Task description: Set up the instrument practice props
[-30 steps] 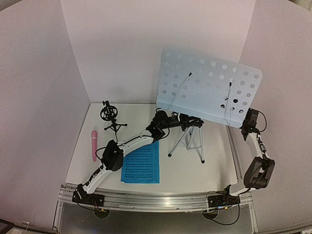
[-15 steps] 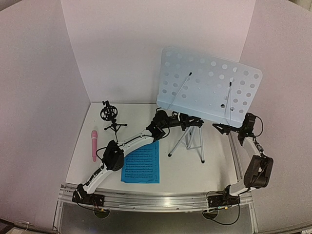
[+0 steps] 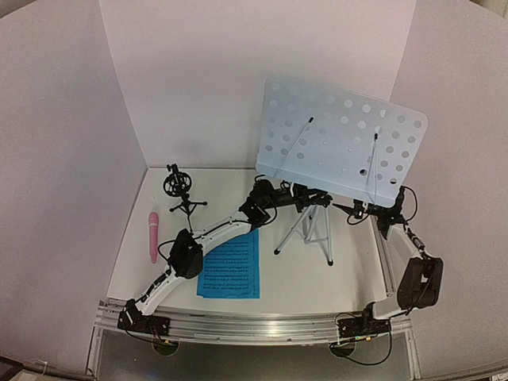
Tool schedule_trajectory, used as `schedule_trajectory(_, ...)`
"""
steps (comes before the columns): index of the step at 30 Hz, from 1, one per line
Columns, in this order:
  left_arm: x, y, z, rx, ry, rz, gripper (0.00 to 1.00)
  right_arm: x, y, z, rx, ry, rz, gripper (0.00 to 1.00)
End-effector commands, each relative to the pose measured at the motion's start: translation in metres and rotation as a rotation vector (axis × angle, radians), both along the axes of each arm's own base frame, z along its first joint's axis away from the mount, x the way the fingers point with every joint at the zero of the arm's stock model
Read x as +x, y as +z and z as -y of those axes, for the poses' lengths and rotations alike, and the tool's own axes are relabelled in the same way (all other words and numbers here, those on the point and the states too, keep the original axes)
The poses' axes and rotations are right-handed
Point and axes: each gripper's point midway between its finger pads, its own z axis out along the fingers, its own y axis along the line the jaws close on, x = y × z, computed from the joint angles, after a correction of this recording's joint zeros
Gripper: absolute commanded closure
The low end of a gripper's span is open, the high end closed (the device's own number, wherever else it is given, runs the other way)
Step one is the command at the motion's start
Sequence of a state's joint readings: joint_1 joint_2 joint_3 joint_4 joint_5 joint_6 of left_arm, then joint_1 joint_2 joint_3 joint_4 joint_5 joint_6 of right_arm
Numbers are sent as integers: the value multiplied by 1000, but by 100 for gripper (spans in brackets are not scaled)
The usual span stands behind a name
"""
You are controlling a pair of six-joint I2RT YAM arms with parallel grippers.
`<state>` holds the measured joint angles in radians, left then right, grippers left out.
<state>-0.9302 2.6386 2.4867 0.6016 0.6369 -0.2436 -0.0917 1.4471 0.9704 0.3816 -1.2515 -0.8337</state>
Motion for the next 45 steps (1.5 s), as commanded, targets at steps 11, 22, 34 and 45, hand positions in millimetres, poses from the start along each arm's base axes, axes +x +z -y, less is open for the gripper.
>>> schedule_trajectory(11, 0, -6, 8, 18, 14, -1, 100, -5, 1, -14, -36, 51, 114, 64)
schedule_trajectory(22, 0, -8, 9, 23, 18, -2, 100, 0, -8, -24, -31, 85, 67, 73)
schedule_trajectory(34, -3, -12, 11, 32, 0, -9, 100, 20, -11, -22, -101, 28, 126, 77)
schedule_trajectory(45, -11, -11, 14, 31, -31, -21, 100, 29, -2, -14, -209, -77, 313, 80)
